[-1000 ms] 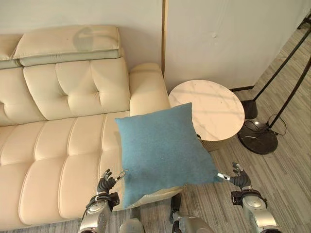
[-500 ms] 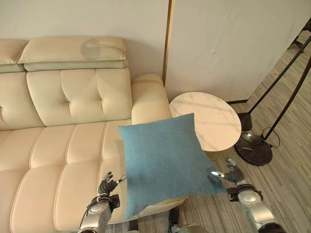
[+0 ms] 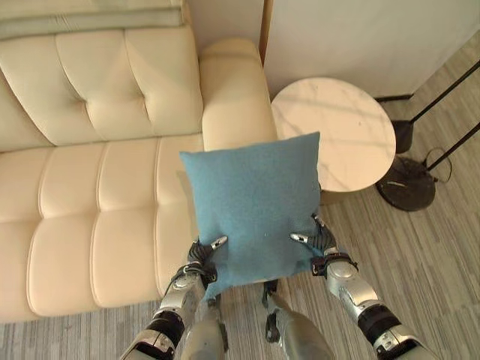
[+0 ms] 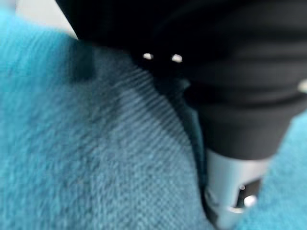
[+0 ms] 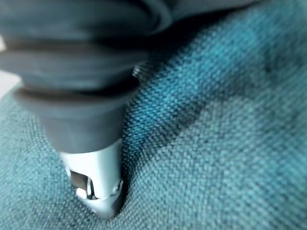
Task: Pick up all the scattered cushions and arrange them neatly on the sofa.
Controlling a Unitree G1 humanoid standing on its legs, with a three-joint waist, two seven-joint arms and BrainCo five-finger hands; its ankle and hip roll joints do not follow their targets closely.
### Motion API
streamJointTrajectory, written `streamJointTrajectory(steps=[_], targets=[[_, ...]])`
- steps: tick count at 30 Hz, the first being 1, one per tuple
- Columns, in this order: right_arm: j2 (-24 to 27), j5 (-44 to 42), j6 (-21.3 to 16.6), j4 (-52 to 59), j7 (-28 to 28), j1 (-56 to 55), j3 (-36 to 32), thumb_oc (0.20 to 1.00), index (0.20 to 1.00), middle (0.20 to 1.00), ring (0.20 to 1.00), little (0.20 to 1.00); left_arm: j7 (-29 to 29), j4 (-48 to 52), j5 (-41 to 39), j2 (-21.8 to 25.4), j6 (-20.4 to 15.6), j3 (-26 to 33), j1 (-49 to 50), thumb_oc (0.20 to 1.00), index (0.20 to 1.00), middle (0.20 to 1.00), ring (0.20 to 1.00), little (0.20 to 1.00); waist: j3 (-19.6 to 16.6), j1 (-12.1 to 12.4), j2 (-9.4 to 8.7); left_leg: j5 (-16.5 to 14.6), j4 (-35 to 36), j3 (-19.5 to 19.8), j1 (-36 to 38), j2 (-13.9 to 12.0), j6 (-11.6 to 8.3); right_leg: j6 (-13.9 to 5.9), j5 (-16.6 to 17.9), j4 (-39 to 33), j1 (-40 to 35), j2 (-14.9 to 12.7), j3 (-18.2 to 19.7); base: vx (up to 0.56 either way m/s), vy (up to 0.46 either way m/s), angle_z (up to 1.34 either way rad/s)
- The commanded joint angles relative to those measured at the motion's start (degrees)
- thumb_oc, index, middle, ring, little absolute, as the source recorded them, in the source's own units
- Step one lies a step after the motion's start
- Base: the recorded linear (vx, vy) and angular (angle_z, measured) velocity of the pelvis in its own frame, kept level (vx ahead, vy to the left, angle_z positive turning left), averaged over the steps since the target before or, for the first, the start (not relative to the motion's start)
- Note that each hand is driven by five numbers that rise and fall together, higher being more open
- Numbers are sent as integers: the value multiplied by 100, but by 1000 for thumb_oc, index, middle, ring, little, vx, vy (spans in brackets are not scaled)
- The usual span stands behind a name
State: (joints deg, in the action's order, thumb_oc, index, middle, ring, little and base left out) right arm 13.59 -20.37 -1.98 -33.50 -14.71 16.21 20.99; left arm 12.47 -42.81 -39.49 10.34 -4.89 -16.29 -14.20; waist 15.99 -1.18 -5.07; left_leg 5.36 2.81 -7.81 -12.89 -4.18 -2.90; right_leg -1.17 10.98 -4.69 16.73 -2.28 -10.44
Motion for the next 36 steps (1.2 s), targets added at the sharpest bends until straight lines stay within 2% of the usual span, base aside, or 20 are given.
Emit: streamJointTrajectory(steps=[1,4,5,6,7,8,13,14,18,23,28,36], targets=[[-618,-333,58,-1,310,102,629,1000,1000,1000,1000,1000,-134,113,-191,-353,-7,-505,-318,1000,1000,1000,1000,1000,223,150,-89,-87,13,197,-159,-68,-21,-485,-905,549,-199,-447,179,-33,0,8],[-651,-542,29,-161,382,101,648,1000,1000,1000,1000,1000,-204,51,-268,-398,6,-539,-358,1000,1000,1000,1000,1000,332,159,-75,-70,-5,222,-236,-60,-31,-483,-888,588,-108,-468,161,-34,-2,7],[-660,-625,17,-205,405,148,645,1000,1000,1000,1000,1000,-232,28,-317,-417,4,-549,-401,846,846,846,846,846,370,162,-71,-63,-14,223,-258,-62,-34,-486,-881,597,-83,-475,162,-36,7,3],[-688,-730,-5,-261,458,190,664,1000,1000,1000,1000,1000,-295,-10,-400,-448,10,-551,-454,200,200,200,200,200,408,166,-63,-55,-15,224,-278,-60,-38,-487,-874,602,-58,-477,160,-31,5,2],[-712,-862,-28,-255,543,208,675,953,953,953,953,953,-373,-6,-517,-481,11,-541,-488,200,200,200,200,200,430,168,-61,-43,-9,227,-290,-59,-44,-488,-871,607,-41,-477,157,0,0,0],[-734,-985,-61,-226,596,194,671,200,200,200,200,200,-424,7,-619,-501,9,-528,-500,200,200,200,200,200,440,162,-60,-33,3,232,-288,-61,-46,-488,-870,606,-35,-476,149,0,0,0],[-970,-2338,-243,-124,1209,151,646,200,200,200,200,200,-986,356,-1419,-620,30,-584,-548,200,200,200,200,200,468,147,-42,-22,92,196,-194,-70,-69,-510,-870,590,-67,-466,170,0,0,0],[-970,-2338,-243,-124,1209,151,646,200,200,200,200,200,-986,356,-1419,-620,30,-584,-548,200,200,200,200,200,469,147,-42,-22,93,195,-191,-70,-69,-510,-870,590,-69,-466,170,0,0,0],[-1157,-3208,-270,73,1620,-16,653,200,200,200,200,200,-1415,1045,-1955,-572,35,-607,-224,200,200,200,200,200,363,108,-37,-86,170,113,69,-65,-90,-524,-878,532,-243,-439,221,20,20,-7],[-1182,-3462,-230,510,1790,-306,779,200,200,200,200,200,-1631,1607,-2085,-373,101,-641,316,200,200,200,200,200,131,38,-20,-159,219,10,310,-51,-91,-539,-863,427,-466,-437,303,32,43,-17],[-874,-3673,-158,1451,2089,-830,961,200,200,200,200,200,-1830,2231,-2065,-61,178,-627,1049,200,200,200,200,200,-252,-88,21,-285,219,-61,582,-3,-59,-593,-837,294,-757,-475,373,19,61,-7],[-398,-3880,-157,2846,2599,-1529,974,200,200,200,200,200,-2125,3357,-2006,353,238,-494,1879,200,200,200,200,200,-671,-193,118,-425,219,-78,870,120,20,-691,-807,219,-1071,-564,441,-8,91,0]])
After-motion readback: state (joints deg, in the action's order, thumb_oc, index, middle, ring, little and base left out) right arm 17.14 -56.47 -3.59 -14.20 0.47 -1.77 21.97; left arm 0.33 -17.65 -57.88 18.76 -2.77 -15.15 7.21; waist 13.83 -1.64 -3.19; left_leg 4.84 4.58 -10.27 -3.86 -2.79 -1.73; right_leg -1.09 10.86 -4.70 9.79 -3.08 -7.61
